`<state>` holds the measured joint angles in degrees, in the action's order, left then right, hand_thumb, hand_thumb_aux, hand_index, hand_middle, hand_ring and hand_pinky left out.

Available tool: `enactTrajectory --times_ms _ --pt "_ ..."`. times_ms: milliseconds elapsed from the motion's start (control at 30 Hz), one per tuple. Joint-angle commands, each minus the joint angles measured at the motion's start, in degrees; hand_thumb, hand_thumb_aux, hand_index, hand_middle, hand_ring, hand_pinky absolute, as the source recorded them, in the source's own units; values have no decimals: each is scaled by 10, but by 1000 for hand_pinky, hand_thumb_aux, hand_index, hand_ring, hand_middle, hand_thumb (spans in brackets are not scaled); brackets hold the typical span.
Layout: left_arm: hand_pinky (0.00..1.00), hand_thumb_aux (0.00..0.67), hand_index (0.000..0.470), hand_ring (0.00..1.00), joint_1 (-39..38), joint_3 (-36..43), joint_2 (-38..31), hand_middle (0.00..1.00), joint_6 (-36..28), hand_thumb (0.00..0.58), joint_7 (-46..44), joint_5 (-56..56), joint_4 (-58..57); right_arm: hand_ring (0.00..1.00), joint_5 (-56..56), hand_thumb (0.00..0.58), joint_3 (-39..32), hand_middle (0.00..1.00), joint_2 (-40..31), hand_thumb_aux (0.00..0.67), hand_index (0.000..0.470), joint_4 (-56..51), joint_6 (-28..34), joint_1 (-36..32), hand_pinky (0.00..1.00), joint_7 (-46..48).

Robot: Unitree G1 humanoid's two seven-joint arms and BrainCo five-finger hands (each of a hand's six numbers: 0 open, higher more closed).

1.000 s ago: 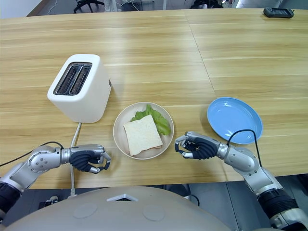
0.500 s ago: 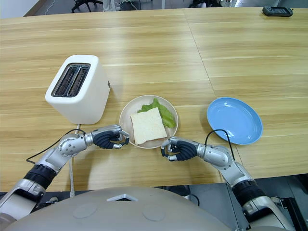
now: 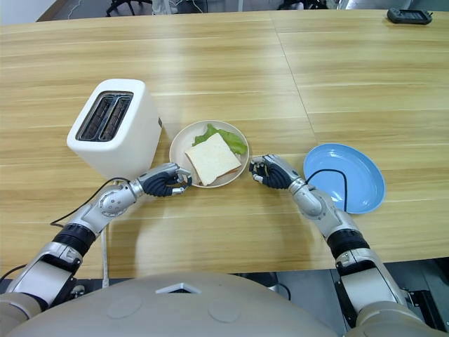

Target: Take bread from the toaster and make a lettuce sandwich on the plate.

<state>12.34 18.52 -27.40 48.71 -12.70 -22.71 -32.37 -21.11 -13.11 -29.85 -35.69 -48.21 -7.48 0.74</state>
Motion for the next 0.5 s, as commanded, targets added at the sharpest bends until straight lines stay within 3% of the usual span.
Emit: enactTrajectory --times_ms 33,300,500 --pt "0 0 0 0 -14 -33 -8 0 -18 0 -24 75 83 0 169 0 39 0 -21 0 0 82 -48 45 0 70" --pt "0 0 0 0 -85 -112 -32 0 -71 0 -65 308 364 0 501 0 134 0 -14 0 0 308 -49 101 0 151" --pt "0 0 0 0 -63 -177 34 0 -91 0 -21 385 445 0 520 0 162 0 42 0 0 372 -50 87 0 183"
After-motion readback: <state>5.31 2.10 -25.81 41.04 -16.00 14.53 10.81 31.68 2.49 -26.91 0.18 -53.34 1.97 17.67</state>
